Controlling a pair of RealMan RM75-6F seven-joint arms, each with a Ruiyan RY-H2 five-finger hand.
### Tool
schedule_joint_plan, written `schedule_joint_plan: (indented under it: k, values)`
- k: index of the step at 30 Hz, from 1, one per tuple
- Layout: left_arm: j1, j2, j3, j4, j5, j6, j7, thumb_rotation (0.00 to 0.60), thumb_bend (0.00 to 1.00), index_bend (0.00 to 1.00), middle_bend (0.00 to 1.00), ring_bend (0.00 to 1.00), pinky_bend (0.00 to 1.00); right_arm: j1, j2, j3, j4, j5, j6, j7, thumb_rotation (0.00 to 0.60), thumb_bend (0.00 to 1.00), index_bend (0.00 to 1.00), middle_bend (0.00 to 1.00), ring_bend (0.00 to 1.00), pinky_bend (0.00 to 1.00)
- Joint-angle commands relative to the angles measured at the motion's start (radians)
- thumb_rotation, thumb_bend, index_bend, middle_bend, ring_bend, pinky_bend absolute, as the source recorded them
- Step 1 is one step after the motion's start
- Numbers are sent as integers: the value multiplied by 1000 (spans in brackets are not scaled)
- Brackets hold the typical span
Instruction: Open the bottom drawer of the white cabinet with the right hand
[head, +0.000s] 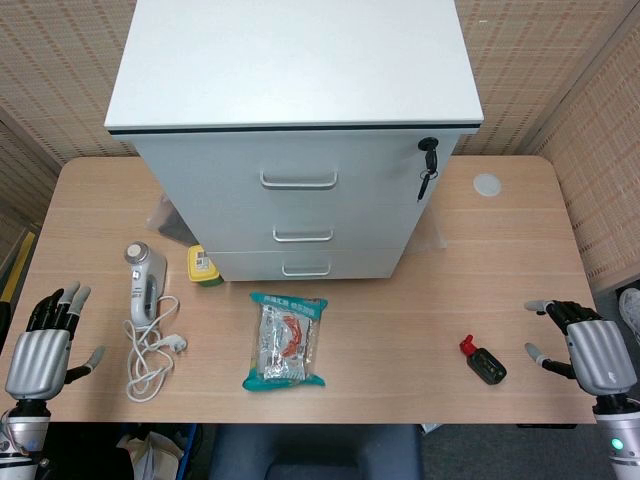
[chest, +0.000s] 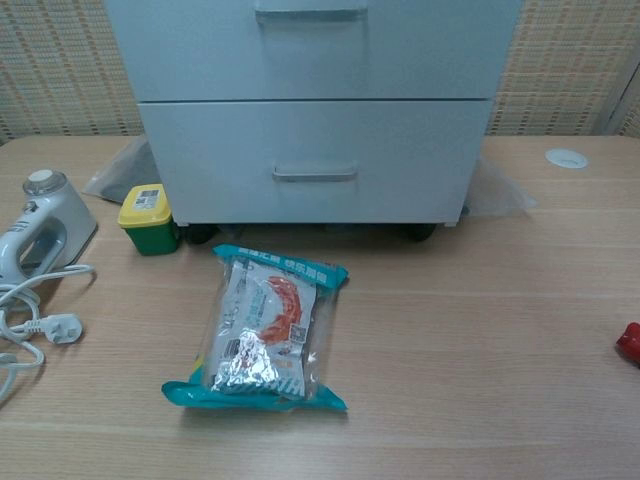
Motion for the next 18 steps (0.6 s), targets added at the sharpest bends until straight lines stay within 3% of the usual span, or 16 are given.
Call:
schedule_joint_plan:
  k: [1, 9, 11, 12, 16, 18]
  values:
    - [-1, -1, 0, 2, 2, -1, -2, 600, 249, 0, 0, 0, 92, 0, -1, 0, 0, -3, 3, -1, 600, 177, 317, 409, 338, 444]
    - [-2, 5, 3, -3, 2, -7, -3, 600, 249, 0, 0, 0, 92, 12, -2, 2, -9, -28, 8, -18, 600, 177, 317, 413, 342, 444]
    - [-3, 8, 2, -7, 2, -9, -3, 600, 249, 0, 0, 0, 92, 23, -1, 8, -17, -41, 8, -30, 600, 177, 317, 442, 384, 445]
    - [-4, 9, 2, -9, 3, -9, -3, 600, 249, 0, 0, 0, 92, 30, 0, 11, -23, -47, 6, -38, 600, 180, 317, 488, 449, 478]
    - [-4, 13, 2, -14, 15, -2, -4, 600, 249, 0, 0, 0, 92, 81, 10, 23, -66, -79, -41, -88, 600, 244, 313, 784, 767, 852]
    - [-3, 13, 2, -16, 16, 0, -4, 600, 249, 0, 0, 0, 92, 107, 16, 28, -93, -81, -79, -122, 600, 280, 292, 831, 828, 889]
